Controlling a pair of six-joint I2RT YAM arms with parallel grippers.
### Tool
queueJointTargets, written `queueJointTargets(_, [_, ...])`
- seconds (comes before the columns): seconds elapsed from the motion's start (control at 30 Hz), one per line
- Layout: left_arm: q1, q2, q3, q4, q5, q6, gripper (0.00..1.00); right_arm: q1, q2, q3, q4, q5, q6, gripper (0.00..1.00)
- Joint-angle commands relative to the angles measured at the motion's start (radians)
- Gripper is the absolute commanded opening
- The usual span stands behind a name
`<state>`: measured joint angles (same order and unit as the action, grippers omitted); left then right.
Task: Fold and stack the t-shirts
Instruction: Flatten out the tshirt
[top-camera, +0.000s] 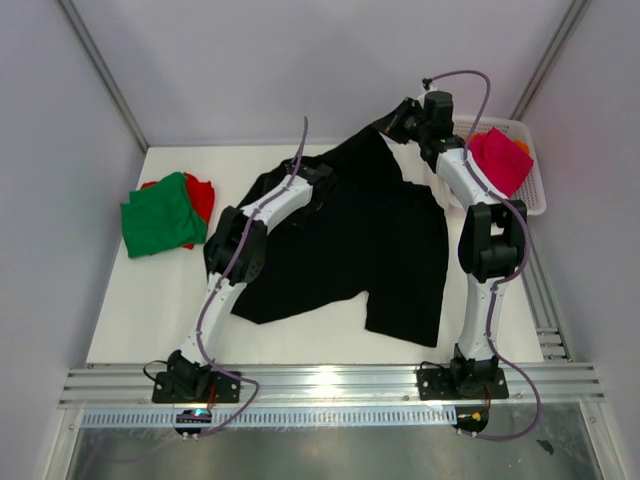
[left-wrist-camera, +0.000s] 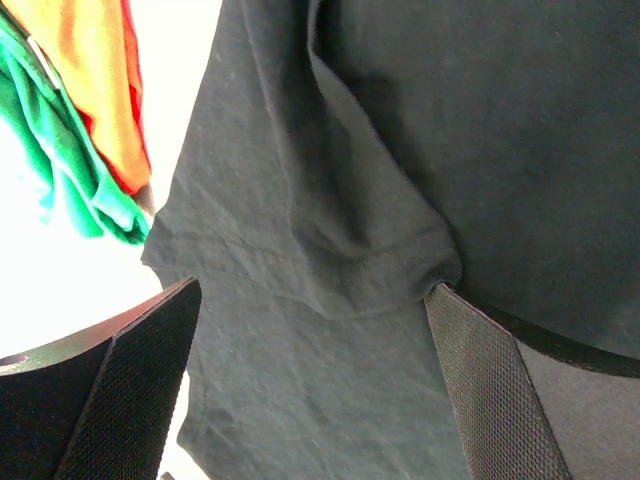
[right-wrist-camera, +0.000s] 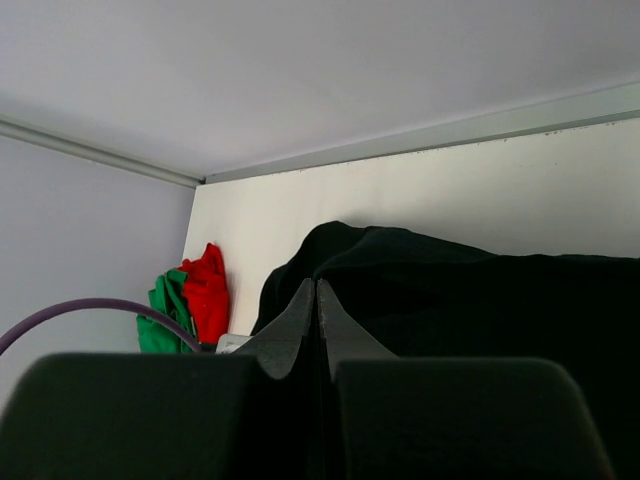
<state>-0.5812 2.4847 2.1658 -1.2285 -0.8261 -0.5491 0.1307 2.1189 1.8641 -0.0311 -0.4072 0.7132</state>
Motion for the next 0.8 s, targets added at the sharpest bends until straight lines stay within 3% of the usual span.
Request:
queueJointTargets(0.0, [0.021,0.020,0.032,0.034,-0.021,0.012,0.96,-0.003,-0.080,-0.006,0.042,-0.007,-0.029,0.03])
queueJointTargets(0.23, [0.023,0.042,0.068,0.047,-0.018,0.044,0.95,-0.005,-0.080,-0.009,0.037,-0.005,-0.031,0.03])
queueJointTargets(0.3, [0.021,0.043,0.080,0.049,-0.010,0.052,0.89,-0.003,-0.079,-0.009,0.037,-0.005,-0.029,0.03])
queueJointTargets(0.37, [0.023,0.040,0.081,0.057,0.010,0.070,0.79,-0.003,-0.077,-0.016,0.037,-0.007,-0.031,0.03])
queueJointTargets(0.43, [0.023,0.039,0.080,0.069,0.015,0.081,0.51,-0.003,-0.076,-0.017,0.039,-0.007,-0.032,0.03])
queueJointTargets(0.47, [0.023,0.039,0.077,0.070,0.012,0.084,0.31,-0.005,-0.076,-0.019,0.037,-0.007,-0.031,0.03])
queueJointTargets(0.5, [0.023,0.040,0.075,0.070,0.009,0.081,0.04,-0.003,-0.076,-0.023,0.037,-0.007,-0.031,0.03])
queueJointTargets(0.53, [0.023,0.042,0.075,0.067,0.010,0.080,0.00,-0.005,-0.077,-0.026,0.039,-0.008,-0.031,0.03])
queueJointTargets(0.77, [0.023,0.060,0.071,0.061,0.021,0.078,0.00,-0.003,-0.083,-0.036,0.037,-0.007,-0.040,0.03])
